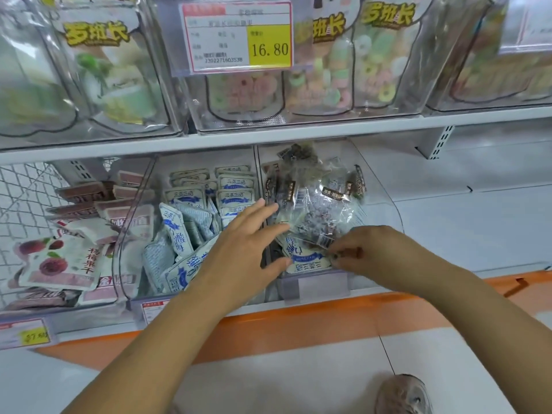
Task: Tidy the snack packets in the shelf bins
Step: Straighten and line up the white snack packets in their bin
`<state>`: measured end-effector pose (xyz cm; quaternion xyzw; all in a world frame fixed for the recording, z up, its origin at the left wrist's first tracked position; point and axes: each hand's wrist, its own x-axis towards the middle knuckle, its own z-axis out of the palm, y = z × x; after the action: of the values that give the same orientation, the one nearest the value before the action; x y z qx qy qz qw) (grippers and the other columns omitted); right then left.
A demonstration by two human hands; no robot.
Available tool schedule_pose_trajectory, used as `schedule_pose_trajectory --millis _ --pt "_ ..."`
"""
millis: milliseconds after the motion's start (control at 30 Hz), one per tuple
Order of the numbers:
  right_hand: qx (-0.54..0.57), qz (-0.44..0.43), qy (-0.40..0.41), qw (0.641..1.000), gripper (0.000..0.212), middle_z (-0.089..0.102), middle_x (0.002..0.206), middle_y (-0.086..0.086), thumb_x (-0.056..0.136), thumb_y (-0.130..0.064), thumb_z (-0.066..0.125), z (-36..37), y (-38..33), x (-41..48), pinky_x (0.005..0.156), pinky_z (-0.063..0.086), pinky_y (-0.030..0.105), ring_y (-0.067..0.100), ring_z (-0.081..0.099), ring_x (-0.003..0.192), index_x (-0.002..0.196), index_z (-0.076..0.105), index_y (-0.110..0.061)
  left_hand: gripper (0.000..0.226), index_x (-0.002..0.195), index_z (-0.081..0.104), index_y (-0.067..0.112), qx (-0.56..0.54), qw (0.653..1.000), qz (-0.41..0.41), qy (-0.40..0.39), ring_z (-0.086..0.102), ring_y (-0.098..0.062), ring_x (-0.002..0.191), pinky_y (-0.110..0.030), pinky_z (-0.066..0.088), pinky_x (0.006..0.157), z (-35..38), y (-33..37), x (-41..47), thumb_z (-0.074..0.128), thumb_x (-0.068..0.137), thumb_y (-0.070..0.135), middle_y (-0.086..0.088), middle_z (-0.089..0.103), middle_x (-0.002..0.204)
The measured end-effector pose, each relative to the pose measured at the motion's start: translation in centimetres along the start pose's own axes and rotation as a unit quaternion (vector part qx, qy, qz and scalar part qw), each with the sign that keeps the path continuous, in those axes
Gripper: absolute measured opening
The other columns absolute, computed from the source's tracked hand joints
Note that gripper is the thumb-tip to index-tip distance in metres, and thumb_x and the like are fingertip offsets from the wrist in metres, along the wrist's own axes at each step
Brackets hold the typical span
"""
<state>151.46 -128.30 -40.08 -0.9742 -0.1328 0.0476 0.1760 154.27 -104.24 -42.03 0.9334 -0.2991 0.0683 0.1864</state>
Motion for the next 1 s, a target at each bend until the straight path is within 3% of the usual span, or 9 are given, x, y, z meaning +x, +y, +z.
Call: schedule_pose_trajectory --millis 167,300,400,467,567,667,733,867,1000 --pt "0.052 -0.018 0.013 0.998 0.030 0.054 0.082 -0.018 0.093 -0.024 0.058 2.4 -1.6 1.0 0.066 0.035 0.008 -0.003 0.043 0.079 0.122 0.063 -0.033 0.053 0.135 0.050 0.036 0.009 1.000 0.021 -0.001 -0.001 -0.005 0.146 -0.040 0.005 0.120 0.5 0.0 -0.4 0.058 0.086 0.054 0.013 0.021 0.156" --pt "0.166 0.048 0.008 0.985 0.034 0.064 0.103 -0.008 0.092 -0.010 0.056 2.2 -2.0 1.4 0.073 0.043 0.007 0.005 0.059 0.090 0.119 0.066 -0.028 0.056 0.137 0.046 0.037 0.017 0.999 0.025 -0.019 -0.008 -0.003 0.145 -0.035 -0.001 0.119 0.2 -0.2 -0.5 0.057 0.086 0.058 0.016 0.014 0.157" --pt "0.016 0.051 0.051 0.997 0.031 0.066 0.098 -0.006 0.095 -0.020 0.049 2.6 -2.1 1.7 0.066 0.043 0.022 0.012 0.057 0.084 0.117 0.066 -0.033 0.057 0.139 0.044 0.038 0.022 0.999 0.023 -0.024 -0.010 -0.002 0.145 -0.034 -0.003 0.119 0.2 -0.3 -0.6 0.056 0.087 0.057 0.017 0.011 0.158" --pt "-0.040 0.041 0.051 0.997 0.031 0.064 0.092 -0.003 0.094 -0.032 0.052 2.9 -2.3 1.7 0.069 0.048 0.028 0.013 0.053 0.083 0.123 0.061 -0.036 0.057 0.139 0.043 0.039 0.022 0.999 0.024 -0.027 -0.011 -0.002 0.144 -0.035 0.000 0.119 0.2 -0.4 -0.6 0.055 0.087 0.057 0.017 0.010 0.158" --pt "-0.003 0.072 -0.026 0.997 0.051 0.047 0.100 0.003 0.091 -0.045 0.055 2.7 -2.7 2.0 0.079 0.045 0.027 0.015 0.048 0.087 0.140 0.040 -0.040 0.057 0.139 0.043 0.039 0.010 0.999 0.023 -0.028 -0.010 0.000 0.144 -0.037 0.006 0.120 0.2 -0.6 -0.6 0.056 0.087 0.056 0.018 0.011 0.158" --pt "0.035 0.094 -0.075 0.992 0.066 0.041 0.109 0.006 0.084 -0.054 0.061 2.5 -2.5 3.1 0.070 0.038 0.024 0.008 0.042 0.073 0.143 0.031 -0.044 0.057 0.139 0.044 0.037 0.005 0.999 0.024 -0.022 -0.008 0.001 0.144 -0.034 0.006 0.119 0.1 -0.6 -0.7 0.058 0.087 0.054 0.018 0.013 0.158" --pt "0.041 0.092 -0.073 0.992 0.072 0.051 0.116 0.009 0.080 -0.056 0.065 2.7 -2.7 3.8 0.065 0.039 0.023 0.007 0.042 0.070 0.143 0.033 -0.043 0.058 0.139 0.044 0.036 0.001 1.000 0.023 -0.016 -0.007 0.001 0.144 -0.027 0.002 0.116 0.1 -0.5 -0.8 0.060 0.086 0.052 0.017 0.014 0.158" --pt "0.104 0.081 -0.031 0.991 0.068 0.060 0.121 -0.004 0.075 -0.045 0.075 3.4 -3.2 4.2 0.090 0.049 0.031 0.019 0.053 0.108 0.135 0.043 -0.038 0.061 0.141 0.042 0.035 0.004 1.000 0.022 -0.020 -0.008 0.001 0.144 -0.027 0.002 0.115 0.0 -0.5 -1.0 0.061 0.086 0.051 0.017 0.011 0.158" --pt "0.226 0.070 -0.049 0.970 0.057 0.063 0.113 -0.014 0.075 -0.038 0.078 3.4 -3.1 3.7 0.085 0.046 0.017 0.004 0.059 0.099 0.126 0.054 -0.034 0.062 0.142 0.039 0.036 0.019 0.999 0.025 -0.026 -0.010 0.001 0.144 -0.027 0.002 0.114 0.0 -0.5 -0.8 0.060 0.086 0.053 0.017 0.010 0.158"
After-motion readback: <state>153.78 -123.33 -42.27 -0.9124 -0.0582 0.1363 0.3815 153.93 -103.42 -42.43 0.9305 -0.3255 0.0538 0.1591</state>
